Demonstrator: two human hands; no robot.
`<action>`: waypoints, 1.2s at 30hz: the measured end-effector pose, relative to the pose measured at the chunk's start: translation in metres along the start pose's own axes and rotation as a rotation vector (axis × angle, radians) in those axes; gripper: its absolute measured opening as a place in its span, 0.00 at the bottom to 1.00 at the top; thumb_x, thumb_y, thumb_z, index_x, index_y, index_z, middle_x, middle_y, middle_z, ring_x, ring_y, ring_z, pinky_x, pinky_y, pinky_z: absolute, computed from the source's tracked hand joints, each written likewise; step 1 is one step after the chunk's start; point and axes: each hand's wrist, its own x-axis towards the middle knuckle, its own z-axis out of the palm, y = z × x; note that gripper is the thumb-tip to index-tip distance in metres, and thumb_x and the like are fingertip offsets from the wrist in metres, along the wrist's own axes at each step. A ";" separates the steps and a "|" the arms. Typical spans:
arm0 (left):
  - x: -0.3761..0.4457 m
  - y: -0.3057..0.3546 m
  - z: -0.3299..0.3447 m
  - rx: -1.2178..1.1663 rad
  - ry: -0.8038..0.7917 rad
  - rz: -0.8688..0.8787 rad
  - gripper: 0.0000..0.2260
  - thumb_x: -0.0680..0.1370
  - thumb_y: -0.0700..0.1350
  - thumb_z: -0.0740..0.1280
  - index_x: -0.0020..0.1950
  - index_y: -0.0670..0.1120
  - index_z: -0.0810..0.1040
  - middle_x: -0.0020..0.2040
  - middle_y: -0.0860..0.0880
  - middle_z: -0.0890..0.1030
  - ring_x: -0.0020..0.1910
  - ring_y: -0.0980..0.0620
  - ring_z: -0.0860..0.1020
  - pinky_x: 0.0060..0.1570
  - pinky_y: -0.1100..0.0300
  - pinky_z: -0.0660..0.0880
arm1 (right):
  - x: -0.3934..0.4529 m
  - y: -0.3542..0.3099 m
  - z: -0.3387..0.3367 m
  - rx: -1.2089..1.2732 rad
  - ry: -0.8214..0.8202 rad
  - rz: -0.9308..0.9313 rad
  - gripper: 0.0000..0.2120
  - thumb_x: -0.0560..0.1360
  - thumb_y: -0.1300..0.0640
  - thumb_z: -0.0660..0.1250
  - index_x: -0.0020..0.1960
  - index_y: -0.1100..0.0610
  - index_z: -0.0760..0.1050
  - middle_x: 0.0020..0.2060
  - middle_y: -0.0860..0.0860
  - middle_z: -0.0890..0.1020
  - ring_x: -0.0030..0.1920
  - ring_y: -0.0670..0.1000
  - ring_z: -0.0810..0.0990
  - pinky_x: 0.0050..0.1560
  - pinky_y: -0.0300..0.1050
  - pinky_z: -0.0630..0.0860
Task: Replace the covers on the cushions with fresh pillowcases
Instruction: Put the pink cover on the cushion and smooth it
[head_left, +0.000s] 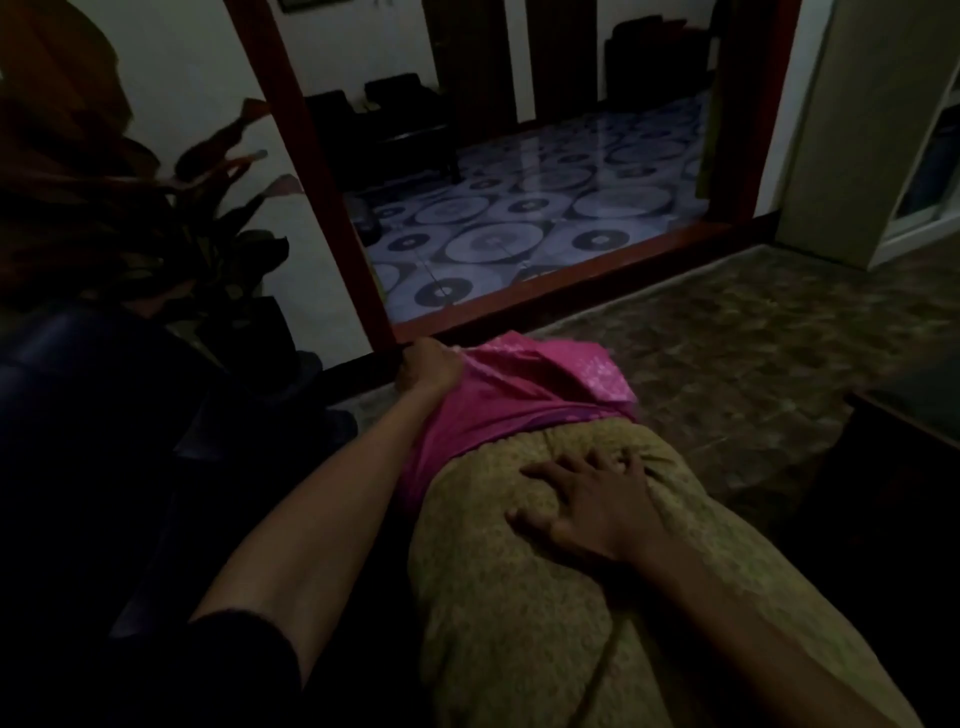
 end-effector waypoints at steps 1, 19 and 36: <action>0.007 -0.005 -0.001 0.009 0.016 -0.055 0.18 0.79 0.55 0.65 0.54 0.41 0.84 0.55 0.42 0.83 0.51 0.41 0.82 0.54 0.50 0.80 | 0.000 0.001 0.001 0.000 0.007 -0.002 0.37 0.69 0.19 0.47 0.73 0.33 0.65 0.71 0.41 0.72 0.73 0.54 0.65 0.73 0.72 0.50; -0.081 -0.014 0.022 0.037 -0.207 0.450 0.07 0.77 0.45 0.71 0.39 0.52 0.79 0.36 0.59 0.79 0.37 0.64 0.77 0.37 0.71 0.67 | -0.010 0.007 0.000 0.090 0.022 -0.034 0.35 0.69 0.21 0.48 0.69 0.34 0.70 0.68 0.39 0.72 0.72 0.53 0.64 0.74 0.69 0.48; -0.135 -0.056 -0.028 0.474 0.006 0.642 0.16 0.69 0.41 0.70 0.57 0.45 0.77 0.56 0.43 0.78 0.53 0.41 0.77 0.49 0.52 0.73 | -0.024 0.007 0.013 0.141 0.058 0.034 0.39 0.73 0.22 0.49 0.79 0.37 0.55 0.80 0.37 0.56 0.79 0.50 0.53 0.76 0.66 0.45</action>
